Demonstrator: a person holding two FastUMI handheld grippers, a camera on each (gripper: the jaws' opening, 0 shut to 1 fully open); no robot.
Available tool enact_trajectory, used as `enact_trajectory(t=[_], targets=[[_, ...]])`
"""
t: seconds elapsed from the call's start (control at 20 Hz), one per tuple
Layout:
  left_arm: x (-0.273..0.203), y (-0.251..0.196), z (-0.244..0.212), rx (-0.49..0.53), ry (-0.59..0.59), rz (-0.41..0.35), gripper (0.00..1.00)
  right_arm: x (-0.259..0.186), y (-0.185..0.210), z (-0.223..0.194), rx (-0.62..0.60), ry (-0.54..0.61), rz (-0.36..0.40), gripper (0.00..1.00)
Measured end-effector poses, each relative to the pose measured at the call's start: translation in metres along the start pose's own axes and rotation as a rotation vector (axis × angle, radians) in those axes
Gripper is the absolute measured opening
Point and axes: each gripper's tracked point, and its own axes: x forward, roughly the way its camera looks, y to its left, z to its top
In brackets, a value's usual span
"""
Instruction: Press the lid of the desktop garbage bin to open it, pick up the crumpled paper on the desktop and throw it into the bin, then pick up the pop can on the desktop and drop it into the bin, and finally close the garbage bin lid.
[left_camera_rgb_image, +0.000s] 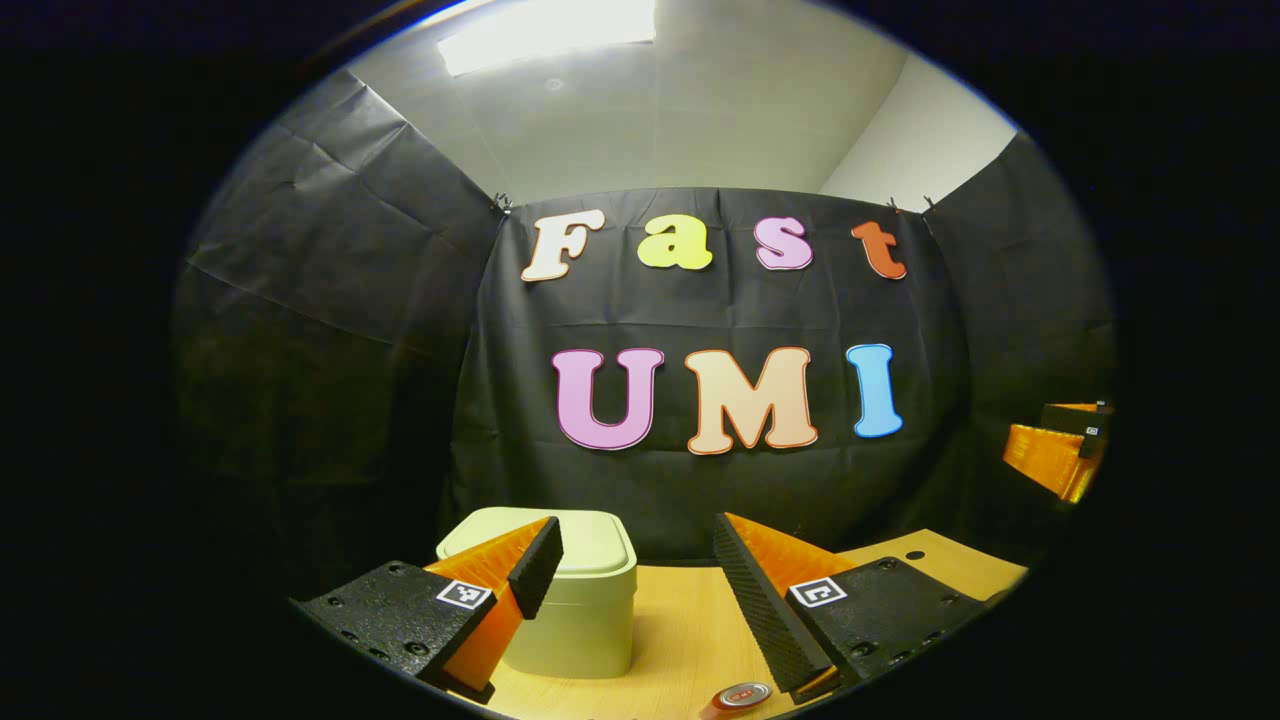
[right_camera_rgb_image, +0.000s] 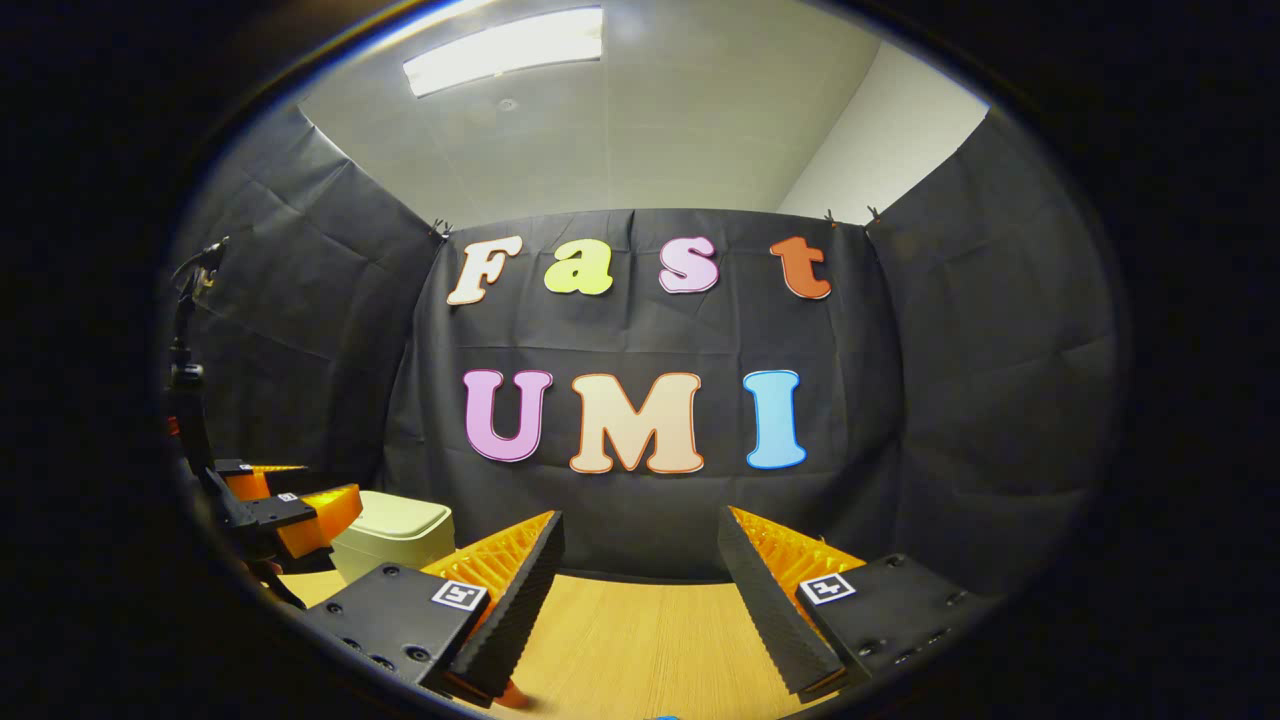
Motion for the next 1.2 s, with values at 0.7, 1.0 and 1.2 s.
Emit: enact_trajectory(t=[0.7, 1.0, 1.2], targets=[[0.002, -0.032, 0.012, 0.06, -0.034, -0.107, 0.92, 0.0, 0.0, -0.007, -0.012, 0.008, 0.009, 0.98], [0.009, -0.023, 0.013, 0.083, -0.026, -0.11, 0.77, -0.001, 0.001, -0.009, -0.013, 0.016, 0.009, 0.99], [0.015, -0.022, 0.013, 0.1, -0.009, -0.134, 0.47, -0.004, 0.002, -0.012, -0.014, 0.022, 0.007, 0.99]])
